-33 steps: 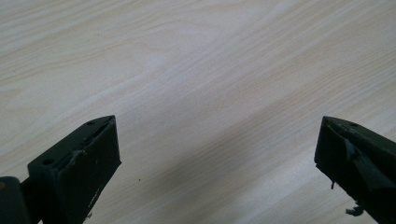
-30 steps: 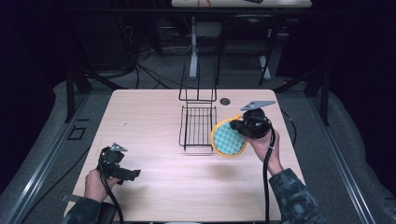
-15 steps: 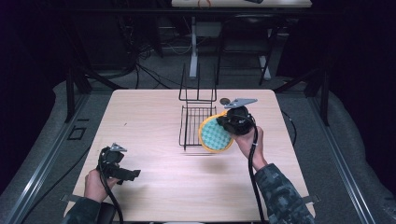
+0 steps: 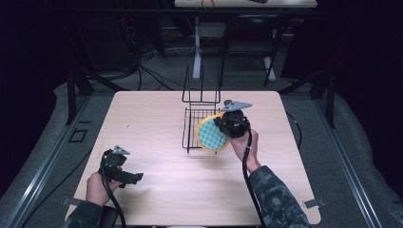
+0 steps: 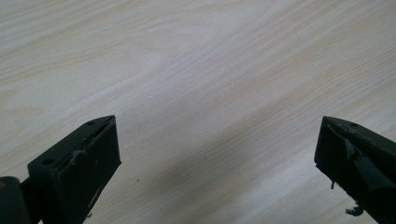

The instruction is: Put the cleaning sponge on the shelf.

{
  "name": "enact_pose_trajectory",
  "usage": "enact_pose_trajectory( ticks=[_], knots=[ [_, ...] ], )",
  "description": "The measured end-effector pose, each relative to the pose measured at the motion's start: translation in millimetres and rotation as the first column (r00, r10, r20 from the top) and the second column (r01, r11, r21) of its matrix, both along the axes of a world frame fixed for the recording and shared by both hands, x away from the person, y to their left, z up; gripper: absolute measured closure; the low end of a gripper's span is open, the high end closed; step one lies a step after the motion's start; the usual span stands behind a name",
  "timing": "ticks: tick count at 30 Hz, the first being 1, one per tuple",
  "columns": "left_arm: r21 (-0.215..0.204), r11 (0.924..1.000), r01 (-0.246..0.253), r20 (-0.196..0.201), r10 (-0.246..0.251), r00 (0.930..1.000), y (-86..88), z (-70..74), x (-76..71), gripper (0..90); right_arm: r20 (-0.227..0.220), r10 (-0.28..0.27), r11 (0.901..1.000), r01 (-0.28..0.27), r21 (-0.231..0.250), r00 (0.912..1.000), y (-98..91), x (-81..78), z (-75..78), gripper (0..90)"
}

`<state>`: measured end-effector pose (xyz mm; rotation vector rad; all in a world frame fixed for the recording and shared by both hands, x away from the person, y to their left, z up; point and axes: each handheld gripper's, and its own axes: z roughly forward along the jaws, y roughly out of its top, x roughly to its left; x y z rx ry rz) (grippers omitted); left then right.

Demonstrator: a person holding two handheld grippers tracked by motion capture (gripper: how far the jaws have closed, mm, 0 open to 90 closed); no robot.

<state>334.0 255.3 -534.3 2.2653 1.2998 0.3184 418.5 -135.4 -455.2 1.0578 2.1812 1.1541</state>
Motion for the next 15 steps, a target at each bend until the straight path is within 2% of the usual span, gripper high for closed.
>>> enact_pose_trajectory(
  ticks=[6,15],
  knots=[
    [-0.001,1.0,-0.003,0.003,0.003,1.0,-0.1,-0.3,-0.2,0.0,0.013,-0.005,1.0,0.005,0.002,0.9999,4.2,1.9,-0.6,85.0],
    [-0.001,1.0,-0.002,0.004,0.002,1.0,0.0,-0.3,-0.1,0.0,0.02,-0.017,0.9992,0.016,0.037,0.9997,6.9,5.5,-6.7,85.0]
  ],
)
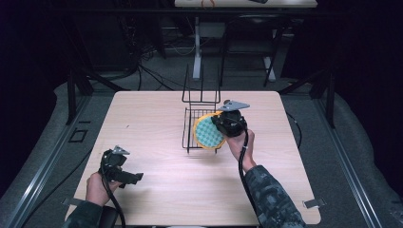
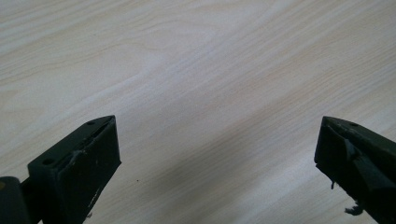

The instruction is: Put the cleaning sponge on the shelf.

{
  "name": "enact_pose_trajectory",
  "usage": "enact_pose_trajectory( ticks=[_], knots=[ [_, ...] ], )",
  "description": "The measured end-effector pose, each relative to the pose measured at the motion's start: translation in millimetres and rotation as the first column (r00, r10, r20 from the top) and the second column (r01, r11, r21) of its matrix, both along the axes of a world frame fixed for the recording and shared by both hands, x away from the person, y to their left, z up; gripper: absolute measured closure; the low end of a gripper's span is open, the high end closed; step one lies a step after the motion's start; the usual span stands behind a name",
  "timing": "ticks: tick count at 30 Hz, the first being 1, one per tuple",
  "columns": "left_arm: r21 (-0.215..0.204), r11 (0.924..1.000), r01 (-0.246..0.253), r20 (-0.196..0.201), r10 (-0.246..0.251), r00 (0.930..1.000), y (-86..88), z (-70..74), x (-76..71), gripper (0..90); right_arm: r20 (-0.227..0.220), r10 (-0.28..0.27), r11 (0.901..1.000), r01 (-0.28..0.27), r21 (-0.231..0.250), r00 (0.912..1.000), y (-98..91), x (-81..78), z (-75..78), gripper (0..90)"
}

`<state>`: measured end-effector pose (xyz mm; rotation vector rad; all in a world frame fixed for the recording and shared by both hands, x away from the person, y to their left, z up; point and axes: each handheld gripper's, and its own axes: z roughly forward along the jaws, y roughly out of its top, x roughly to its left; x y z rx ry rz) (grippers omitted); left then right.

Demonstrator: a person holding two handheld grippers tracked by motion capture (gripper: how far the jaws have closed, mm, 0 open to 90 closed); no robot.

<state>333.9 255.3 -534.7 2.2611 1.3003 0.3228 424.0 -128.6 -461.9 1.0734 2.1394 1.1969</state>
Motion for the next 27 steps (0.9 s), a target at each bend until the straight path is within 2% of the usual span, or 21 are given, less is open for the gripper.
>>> enact_pose_trajectory(
  ticks=[4,23,27],
  knots=[
    [-0.001,1.0,0.004,-0.004,-0.004,1.0,-0.2,0.3,0.0,0.0,0.018,-0.004,1.0,0.004,-0.003,0.9998,2.2,0.4,-6.5,85.0],
    [0.001,1.0,0.005,-0.003,-0.005,1.0,0.1,-0.2,0.1,0.0,0.018,-0.034,0.9975,0.033,0.063,0.9992,11.2,16.7,-31.4,84.7],
    [0.002,1.0,0.007,-0.008,-0.007,0.9999,0.1,-0.1,0.2,0.0,0.039,-0.049,0.9969,0.046,0.064,0.998,10.6,18.6,-37.9,84.7]
  ],
)
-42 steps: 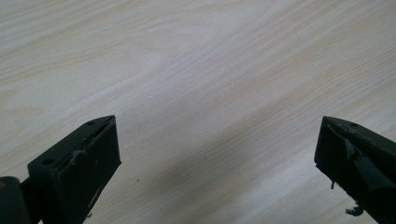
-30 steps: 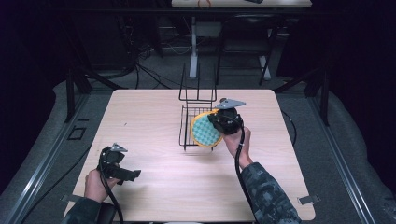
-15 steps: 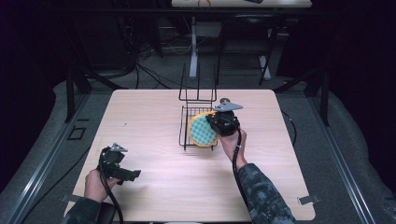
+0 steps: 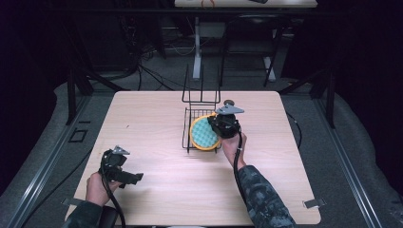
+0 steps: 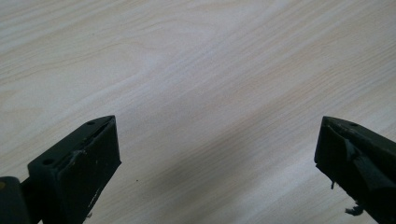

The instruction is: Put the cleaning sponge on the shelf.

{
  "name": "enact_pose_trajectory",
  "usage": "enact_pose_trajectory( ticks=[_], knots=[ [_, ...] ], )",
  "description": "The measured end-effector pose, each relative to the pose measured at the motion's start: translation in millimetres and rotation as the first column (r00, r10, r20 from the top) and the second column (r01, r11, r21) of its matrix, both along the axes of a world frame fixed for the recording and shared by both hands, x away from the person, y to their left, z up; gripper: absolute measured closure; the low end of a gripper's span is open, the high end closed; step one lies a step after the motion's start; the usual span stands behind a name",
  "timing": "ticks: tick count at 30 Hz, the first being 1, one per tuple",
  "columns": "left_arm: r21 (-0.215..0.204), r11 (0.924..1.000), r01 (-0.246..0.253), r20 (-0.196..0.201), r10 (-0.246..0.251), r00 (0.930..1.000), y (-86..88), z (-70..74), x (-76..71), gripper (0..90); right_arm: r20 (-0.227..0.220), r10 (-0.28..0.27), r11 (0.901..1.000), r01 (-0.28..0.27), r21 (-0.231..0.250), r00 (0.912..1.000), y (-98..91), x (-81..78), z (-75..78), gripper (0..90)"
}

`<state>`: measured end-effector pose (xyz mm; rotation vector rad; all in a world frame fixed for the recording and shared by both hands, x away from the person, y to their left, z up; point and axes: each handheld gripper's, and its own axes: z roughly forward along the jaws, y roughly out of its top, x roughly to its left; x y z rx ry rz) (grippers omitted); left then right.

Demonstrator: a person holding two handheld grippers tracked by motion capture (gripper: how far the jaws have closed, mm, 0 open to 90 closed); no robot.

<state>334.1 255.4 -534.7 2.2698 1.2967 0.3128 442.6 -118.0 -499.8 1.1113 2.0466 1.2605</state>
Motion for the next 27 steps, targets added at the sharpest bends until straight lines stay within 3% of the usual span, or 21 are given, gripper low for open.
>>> enact_pose_trajectory(
  ticks=[6,13,19,21,27],
  knots=[
    [0.0,1.0,0.001,-0.002,-0.001,1.0,-0.1,-0.2,0.2,0.0,0.001,-0.023,0.9995,0.022,0.023,0.9997,-3.4,3.2,-10.1,84.0],
    [0.002,1.0,0.003,-0.003,-0.003,1.0,-0.6,-0.5,0.2,0.0,-0.07,-0.033,0.998,0.037,0.052,0.997,-2.3,13.8,-21.4,80.4],
    [0.0,1.0,0.005,-0.006,-0.005,1.0,-0.3,-0.9,0.6,0.0,-0.142,-0.014,0.9995,0.018,0.027,0.9897,-1.1,18.9,-28.5,61.8],
    [0.001,1.0,0.003,-0.004,-0.003,1.0,-0.2,-0.7,0.3,0.0,-0.154,-0.011,0.9993,0.016,0.033,0.988,-3.0,17.1,-25.1,57.1],
    [0.008,0.9999,0.007,-0.007,-0.007,0.9999,-1.0,-0.4,0.1,0.0,-0.199,0.032,0.999,-0.038,-0.024,0.9795,-2.9,2.7,-9.7,48.2]
  ],
)
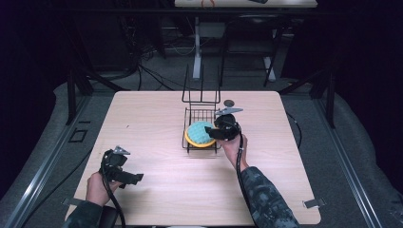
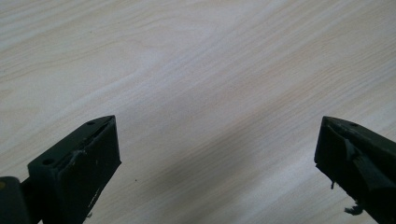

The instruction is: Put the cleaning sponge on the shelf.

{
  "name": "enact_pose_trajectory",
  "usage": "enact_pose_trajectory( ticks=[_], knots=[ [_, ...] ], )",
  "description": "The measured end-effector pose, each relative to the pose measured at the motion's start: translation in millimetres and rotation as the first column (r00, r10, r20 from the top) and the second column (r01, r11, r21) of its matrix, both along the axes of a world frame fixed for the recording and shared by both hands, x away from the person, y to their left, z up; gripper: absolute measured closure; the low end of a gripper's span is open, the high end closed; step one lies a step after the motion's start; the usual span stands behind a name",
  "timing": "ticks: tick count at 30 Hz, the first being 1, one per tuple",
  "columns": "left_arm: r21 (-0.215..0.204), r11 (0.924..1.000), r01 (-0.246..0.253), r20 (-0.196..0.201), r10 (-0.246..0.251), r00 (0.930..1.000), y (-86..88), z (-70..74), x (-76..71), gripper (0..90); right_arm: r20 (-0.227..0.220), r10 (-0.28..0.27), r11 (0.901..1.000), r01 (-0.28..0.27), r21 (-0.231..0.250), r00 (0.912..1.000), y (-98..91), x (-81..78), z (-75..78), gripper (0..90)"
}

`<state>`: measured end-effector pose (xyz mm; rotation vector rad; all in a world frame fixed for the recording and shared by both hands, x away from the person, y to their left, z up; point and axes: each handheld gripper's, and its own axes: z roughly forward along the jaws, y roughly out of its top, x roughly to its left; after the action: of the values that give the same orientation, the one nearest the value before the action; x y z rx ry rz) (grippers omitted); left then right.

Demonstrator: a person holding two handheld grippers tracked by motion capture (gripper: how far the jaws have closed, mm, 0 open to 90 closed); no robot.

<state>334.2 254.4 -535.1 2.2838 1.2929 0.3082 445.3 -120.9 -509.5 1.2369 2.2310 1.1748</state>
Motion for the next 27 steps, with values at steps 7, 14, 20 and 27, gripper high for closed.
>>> enact_pose_trajectory(
  ticks=[7,14,20,27],
  knots=[
    [0.006,1.0,0.001,-0.003,-0.001,1.0,-0.5,-0.2,0.1,0.0,-0.049,0.065,0.9952,-0.068,-0.07,0.9967,11.7,-13.3,-9.8,40.9],
    [0.001,1.0,0.004,-0.002,-0.004,1.0,-1.2,-0.8,1.7,0.0,-0.06,0.028,0.9916,-0.035,-0.124,0.9978,14.9,-5.3,-21.3,41.9],
    [0.001,1.0,0.003,-0.003,-0.003,1.0,-2.2,-1.6,3.4,0.0,-0.061,0.014,0.9945,-0.02,-0.102,0.998,8.7,0.9,-25.7,40.5],
    [-0.005,1.0,0.003,-0.006,-0.003,1.0,-1.2,-1.3,2.8,0.0,-0.054,0.036,0.9968,-0.039,-0.07,0.9979,5.7,-5.3,-13.7,30.0]
  ],
)
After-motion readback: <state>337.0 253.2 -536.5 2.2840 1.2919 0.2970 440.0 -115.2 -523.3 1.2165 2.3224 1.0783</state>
